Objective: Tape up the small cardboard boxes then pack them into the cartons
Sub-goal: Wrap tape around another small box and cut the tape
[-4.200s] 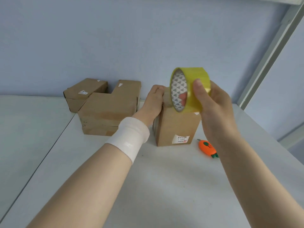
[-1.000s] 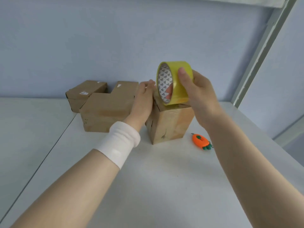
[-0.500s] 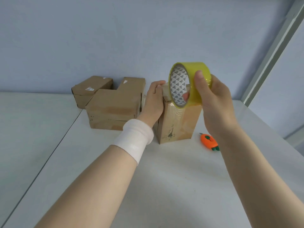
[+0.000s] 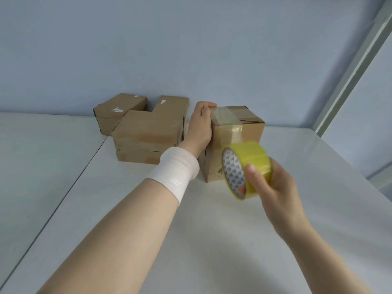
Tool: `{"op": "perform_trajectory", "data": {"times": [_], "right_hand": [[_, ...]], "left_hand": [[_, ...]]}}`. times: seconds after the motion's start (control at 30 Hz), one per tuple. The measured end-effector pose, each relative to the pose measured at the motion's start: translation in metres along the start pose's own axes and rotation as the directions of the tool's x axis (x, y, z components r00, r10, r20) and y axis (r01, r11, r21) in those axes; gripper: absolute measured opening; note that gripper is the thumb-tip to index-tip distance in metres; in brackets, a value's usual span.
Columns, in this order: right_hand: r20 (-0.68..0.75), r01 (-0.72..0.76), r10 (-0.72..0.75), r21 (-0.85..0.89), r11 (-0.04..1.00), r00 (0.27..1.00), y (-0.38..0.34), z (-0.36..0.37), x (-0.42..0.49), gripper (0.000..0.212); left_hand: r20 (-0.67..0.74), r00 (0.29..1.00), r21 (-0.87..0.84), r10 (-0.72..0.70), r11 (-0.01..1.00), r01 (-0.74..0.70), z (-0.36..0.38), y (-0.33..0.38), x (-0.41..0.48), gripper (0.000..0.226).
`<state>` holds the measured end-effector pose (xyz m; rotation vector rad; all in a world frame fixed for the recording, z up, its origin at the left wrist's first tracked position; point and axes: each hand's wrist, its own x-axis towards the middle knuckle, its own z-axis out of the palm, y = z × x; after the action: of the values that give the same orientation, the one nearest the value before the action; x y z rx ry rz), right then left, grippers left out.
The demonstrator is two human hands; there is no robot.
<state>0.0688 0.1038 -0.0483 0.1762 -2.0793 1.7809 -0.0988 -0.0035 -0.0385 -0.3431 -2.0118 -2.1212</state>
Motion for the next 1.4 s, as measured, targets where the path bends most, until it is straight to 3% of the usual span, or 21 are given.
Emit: {"op": "perform_trajectory", "data": {"times": [0.1,0.2,0.3,0.4,0.47,0.53,0.6,0.63,0.77,0.87,0.97,1.13,1.27,1.33,1.4], "right_hand": [[0.029,-0.087,0.088,-0.055,0.995,0.996,0.007,0.006,0.008,0.011],[0.045,-0.083,0.087,-0.084,0.993,0.995,0.007,0.012,0.015,0.013],[0.052,-0.086,0.09,-0.065,0.994,0.995,0.007,0.01,0.012,0.012],[0.068,-0.058,0.059,-0.023,0.998,0.996,-0.01,0.007,0.013,0.015],[0.129,-0.04,0.031,0.065,0.997,0.991,-0.031,-0.001,0.021,0.022],[0.233,-0.096,0.053,0.179,0.979,0.971,-0.047,-0.007,0.034,0.029],[0.252,-0.134,0.098,0.133,0.982,0.963,-0.048,-0.005,0.046,0.035],[0.224,-0.151,0.126,0.097,0.984,0.966,-0.045,-0.002,0.051,0.035],[0.056,-0.202,0.202,-0.014,0.979,0.978,-0.024,0.009,0.069,0.038],[0.087,-0.198,0.205,-0.088,0.976,0.975,-0.014,0.017,0.073,0.042],[0.082,-0.176,0.186,-0.108,0.978,0.979,-0.009,0.02,0.074,0.039],[-0.066,-0.089,0.086,-0.038,0.995,0.994,-0.011,0.008,0.053,0.032],[0.061,-0.078,0.074,0.056,0.995,0.995,-0.011,-0.003,0.036,0.036],[0.113,-0.04,0.042,-0.019,0.999,0.993,-0.01,-0.002,0.033,0.035],[0.044,-0.046,0.045,0.029,0.999,0.998,-0.01,0.0,0.028,0.034]], "left_hand": [[0.046,0.999,0.009,0.0,1.0,0.0,-0.001,0.005,-0.004,0.027],[0.155,0.987,-0.044,-0.035,0.998,0.042,-0.011,-0.003,-0.015,0.055],[0.308,0.948,0.086,0.079,0.99,-0.111,-0.022,-0.009,-0.035,0.075],[0.219,0.966,0.072,0.135,0.985,-0.154,-0.022,0.0,-0.039,0.066],[0.092,0.995,-0.077,0.042,0.996,-0.035,-0.015,0.009,-0.037,0.057],[0.054,0.98,-0.152,-0.192,0.968,0.198,-0.008,0.01,-0.033,0.054],[0.098,0.897,-0.074,-0.431,0.895,0.439,-0.005,0.001,-0.033,0.06],[0.093,0.873,-0.013,-0.478,0.877,0.481,-0.005,-0.005,-0.032,0.064],[-0.03,0.959,0.128,-0.282,0.95,0.283,-0.012,-0.021,-0.014,0.043],[0.072,0.934,0.19,-0.35,0.924,0.332,-0.011,-0.03,-0.004,0.038],[0.059,0.937,0.179,-0.344,0.927,0.329,-0.007,-0.037,-0.002,0.037],[0.113,0.925,0.156,-0.364,0.925,0.345,-0.005,-0.037,0.001,0.027],[0.111,0.921,0.187,-0.373,0.918,0.349,-0.005,-0.035,0.002,0.032],[0.116,0.929,0.209,-0.351,0.923,0.323,-0.005,-0.035,0.001,0.03],[0.118,0.934,0.214,-0.336,0.927,0.307,-0.005,-0.037,0.0,0.028]]}}
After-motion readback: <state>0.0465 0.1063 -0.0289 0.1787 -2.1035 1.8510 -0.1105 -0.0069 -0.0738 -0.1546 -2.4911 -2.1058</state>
